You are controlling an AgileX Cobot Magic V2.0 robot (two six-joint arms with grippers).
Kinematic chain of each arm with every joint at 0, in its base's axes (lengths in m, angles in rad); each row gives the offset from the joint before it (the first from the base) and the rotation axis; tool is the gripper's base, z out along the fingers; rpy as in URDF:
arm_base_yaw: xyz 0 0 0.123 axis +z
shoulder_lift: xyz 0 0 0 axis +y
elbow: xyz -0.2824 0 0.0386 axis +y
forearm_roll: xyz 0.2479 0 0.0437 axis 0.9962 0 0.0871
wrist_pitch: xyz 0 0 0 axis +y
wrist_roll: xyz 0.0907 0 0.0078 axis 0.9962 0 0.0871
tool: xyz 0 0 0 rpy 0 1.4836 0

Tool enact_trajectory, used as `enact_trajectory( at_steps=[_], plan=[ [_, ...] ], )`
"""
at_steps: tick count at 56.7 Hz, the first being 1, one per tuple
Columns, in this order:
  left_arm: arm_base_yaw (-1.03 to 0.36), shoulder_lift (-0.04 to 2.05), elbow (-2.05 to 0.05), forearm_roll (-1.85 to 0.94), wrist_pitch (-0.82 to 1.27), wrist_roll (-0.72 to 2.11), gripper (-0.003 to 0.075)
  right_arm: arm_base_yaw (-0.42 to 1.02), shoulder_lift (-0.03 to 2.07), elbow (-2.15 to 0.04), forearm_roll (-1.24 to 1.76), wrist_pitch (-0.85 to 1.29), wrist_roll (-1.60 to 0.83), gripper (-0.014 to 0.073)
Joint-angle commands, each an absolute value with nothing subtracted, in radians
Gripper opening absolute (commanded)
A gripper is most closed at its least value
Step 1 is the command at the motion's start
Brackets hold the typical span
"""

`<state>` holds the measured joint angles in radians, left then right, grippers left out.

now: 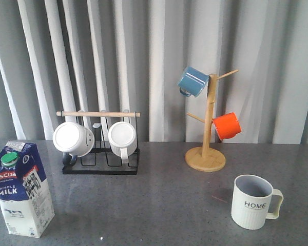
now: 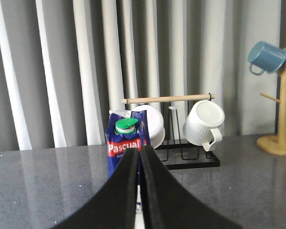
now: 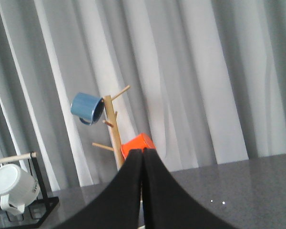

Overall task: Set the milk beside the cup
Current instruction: 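Move the right gripper down to the white HOME mug's handle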

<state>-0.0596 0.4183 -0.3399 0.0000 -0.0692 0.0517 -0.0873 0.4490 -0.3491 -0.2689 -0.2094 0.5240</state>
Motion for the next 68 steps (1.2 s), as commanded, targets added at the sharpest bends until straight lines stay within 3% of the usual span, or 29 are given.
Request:
enact_trajectory(
  at_steps=[1,12,23,32,41,46,51,59,68],
  plan=[
    [-0.069,0.603,-0.502,-0.019,-0.128,0.091,-0.0006,-0.093,0.582,-0.46,-0.387,-0.218,0.675,-0.0008],
    [-0.095,0.871,-0.697,-0.019,-0.118,0.03,-0.0006,-0.094,0.77,-0.497,-0.596,-0.129,0.742,-0.0008],
    [-0.095,0.935,-0.74,-0.019,-0.117,0.0,-0.0005,-0.094,0.892,-0.5,-0.698,-0.165,0.731,0.0001],
    [-0.095,0.951,-0.74,-0.016,-0.1,0.0,0.0028,-0.094,0.94,-0.5,-0.715,-0.223,0.731,0.0114],
    [-0.095,0.989,-0.74,-0.016,-0.114,0.0,0.0159,-0.094,0.98,-0.5,-0.747,-0.3,0.731,0.0387],
    [-0.095,1.017,-0.741,-0.017,-0.114,-0.042,0.0288,-0.094,1.002,-0.5,-0.793,-0.331,0.731,0.0542],
    [-0.095,1.043,-0.741,-0.016,-0.114,-0.079,0.0433,-0.094,1.016,-0.5,-0.822,-0.351,0.731,0.0636],
    [-0.095,1.067,-0.741,-0.016,-0.114,-0.098,0.0566,-0.094,1.024,-0.5,-0.82,-0.413,0.736,0.0657],
    [-0.095,1.074,-0.74,-0.016,-0.113,-0.098,0.0589,-0.094,1.024,-0.5,-0.818,-0.457,0.739,0.0627]
  ],
)
